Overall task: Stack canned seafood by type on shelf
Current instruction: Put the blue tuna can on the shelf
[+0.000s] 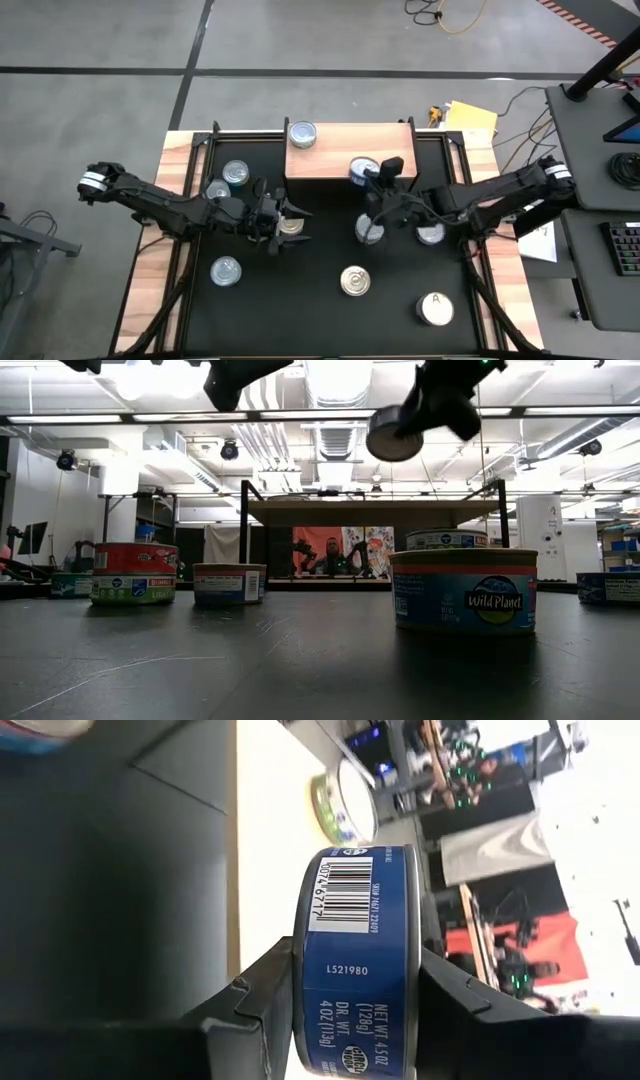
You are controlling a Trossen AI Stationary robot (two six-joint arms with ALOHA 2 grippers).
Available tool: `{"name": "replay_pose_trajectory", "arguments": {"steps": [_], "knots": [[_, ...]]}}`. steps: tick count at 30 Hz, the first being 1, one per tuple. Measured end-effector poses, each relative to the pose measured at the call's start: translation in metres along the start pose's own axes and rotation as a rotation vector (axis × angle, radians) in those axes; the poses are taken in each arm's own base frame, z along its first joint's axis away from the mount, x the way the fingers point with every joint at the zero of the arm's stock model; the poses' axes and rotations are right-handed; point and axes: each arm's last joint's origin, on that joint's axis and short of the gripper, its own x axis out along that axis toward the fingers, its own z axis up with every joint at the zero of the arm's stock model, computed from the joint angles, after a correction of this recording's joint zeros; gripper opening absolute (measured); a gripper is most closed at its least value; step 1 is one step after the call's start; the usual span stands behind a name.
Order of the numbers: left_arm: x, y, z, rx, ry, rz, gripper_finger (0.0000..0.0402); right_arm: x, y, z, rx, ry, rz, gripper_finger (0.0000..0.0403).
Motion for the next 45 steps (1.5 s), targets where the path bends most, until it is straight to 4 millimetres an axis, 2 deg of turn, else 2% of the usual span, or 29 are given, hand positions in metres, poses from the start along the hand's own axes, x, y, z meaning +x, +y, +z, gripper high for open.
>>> {"name": "replay_pose_trajectory", "arguments": {"steps": [7, 23, 32, 38, 45], "knots": [[0.000, 0.000, -0.001, 0.001, 0.005, 0.002, 0.0284, 0.018, -0.002, -0.009, 0.004, 0.058, 0.010, 0.0138], [0.000, 0.001, -0.003, 0.007, 0.031, 0.010, 0.0284, 0.053, 0.015, -0.015, -0.059, 0.151, 0.064, 0.0137], [0.000, 0.001, -0.004, 0.008, 0.037, 0.012, 0.0284, 0.056, 0.017, -0.016, -0.064, 0.162, 0.063, 0.0144], [0.000, 0.001, -0.004, 0.008, 0.039, 0.012, 0.0284, 0.056, 0.016, -0.016, -0.003, 0.163, 0.057, 0.0148], [0.000, 0.001, -0.004, 0.008, 0.038, 0.012, 0.0284, 0.056, 0.015, -0.017, 0.023, 0.164, 0.060, 0.0190]]}}
